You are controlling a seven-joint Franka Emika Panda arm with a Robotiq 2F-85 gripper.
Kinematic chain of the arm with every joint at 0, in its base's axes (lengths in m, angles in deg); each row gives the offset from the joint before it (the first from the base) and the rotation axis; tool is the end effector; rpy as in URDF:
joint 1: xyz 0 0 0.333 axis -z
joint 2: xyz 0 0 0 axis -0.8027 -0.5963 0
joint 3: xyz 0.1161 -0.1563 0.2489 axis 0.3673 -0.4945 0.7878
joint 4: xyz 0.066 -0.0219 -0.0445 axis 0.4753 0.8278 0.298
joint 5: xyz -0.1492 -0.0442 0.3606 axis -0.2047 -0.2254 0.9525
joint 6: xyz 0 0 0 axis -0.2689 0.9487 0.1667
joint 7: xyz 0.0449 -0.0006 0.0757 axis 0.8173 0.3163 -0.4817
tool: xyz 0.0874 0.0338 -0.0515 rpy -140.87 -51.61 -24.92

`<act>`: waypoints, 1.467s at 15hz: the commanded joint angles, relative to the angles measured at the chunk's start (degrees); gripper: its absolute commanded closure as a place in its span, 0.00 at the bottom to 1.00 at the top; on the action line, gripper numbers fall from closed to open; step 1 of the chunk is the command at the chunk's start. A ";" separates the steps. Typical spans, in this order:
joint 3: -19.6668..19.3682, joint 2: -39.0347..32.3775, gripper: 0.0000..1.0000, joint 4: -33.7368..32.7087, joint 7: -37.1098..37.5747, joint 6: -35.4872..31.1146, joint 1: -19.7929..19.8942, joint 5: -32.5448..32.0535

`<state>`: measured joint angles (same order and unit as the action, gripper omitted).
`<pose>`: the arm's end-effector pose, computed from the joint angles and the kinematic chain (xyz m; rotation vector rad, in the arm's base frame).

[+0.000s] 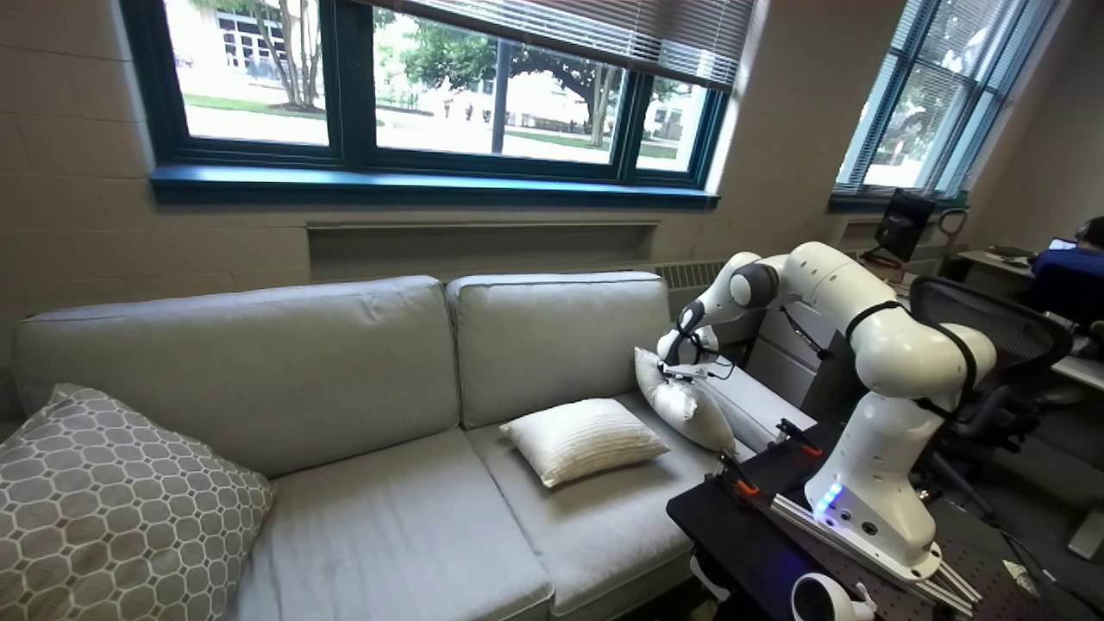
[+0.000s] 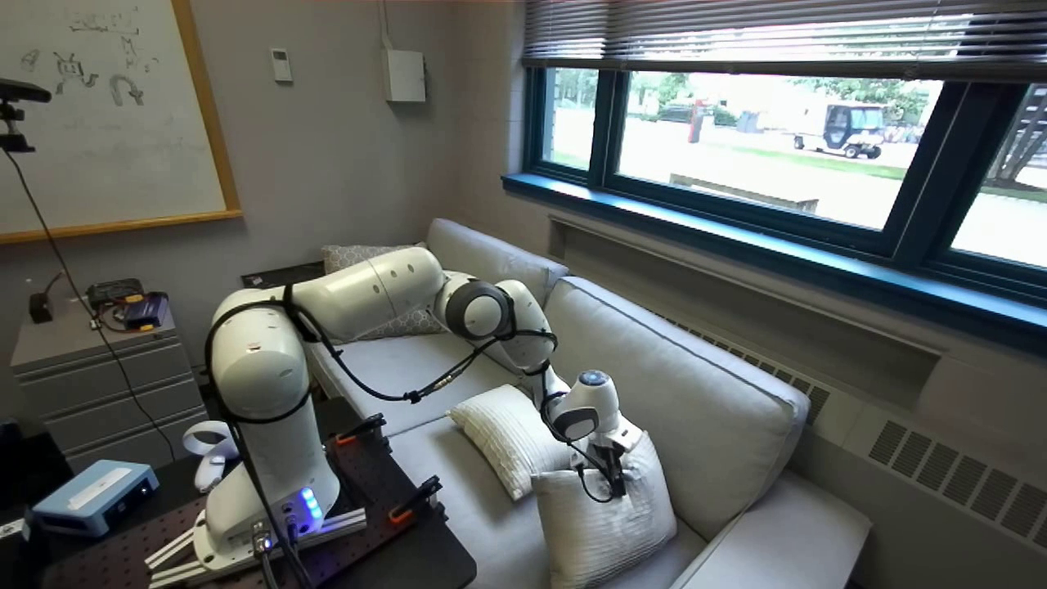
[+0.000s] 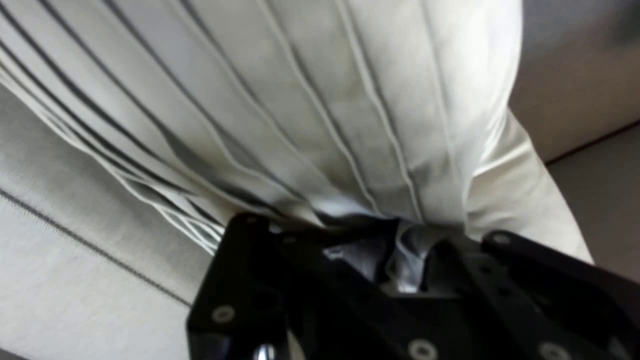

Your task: Arrange the two pillows neatly to the right

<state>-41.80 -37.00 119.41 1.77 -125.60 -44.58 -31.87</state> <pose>0.6338 -0.2398 -0.0477 2.7879 -1.0305 0.4452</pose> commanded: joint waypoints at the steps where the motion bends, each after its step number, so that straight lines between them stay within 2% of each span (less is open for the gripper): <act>1: 5.06 0.93 0.99 -4.28 -5.03 -2.88 9.64 0.09; 3: 10.24 1.39 0.99 -7.38 -8.96 -3.63 16.79 -0.13; 5: 17.77 1.49 0.98 -11.38 -13.66 -1.39 25.24 0.10; 7: 24.67 0.43 0.98 -16.25 -17.42 5.07 32.18 1.29; 9: 28.26 -0.83 0.98 -20.71 -18.89 13.98 35.86 3.47; 12: 29.96 -1.92 0.98 -25.40 -17.94 26.46 36.80 8.19; 13: 31.91 -1.43 0.98 -24.39 -16.28 28.74 37.45 7.57; 18: 37.96 0.66 0.98 -20.33 -15.71 38.34 36.94 12.40; 22: 41.14 -1.39 0.99 -23.49 -15.96 49.69 38.26 15.08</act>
<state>-3.44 -37.19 98.65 -14.83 -83.85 -8.56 -18.78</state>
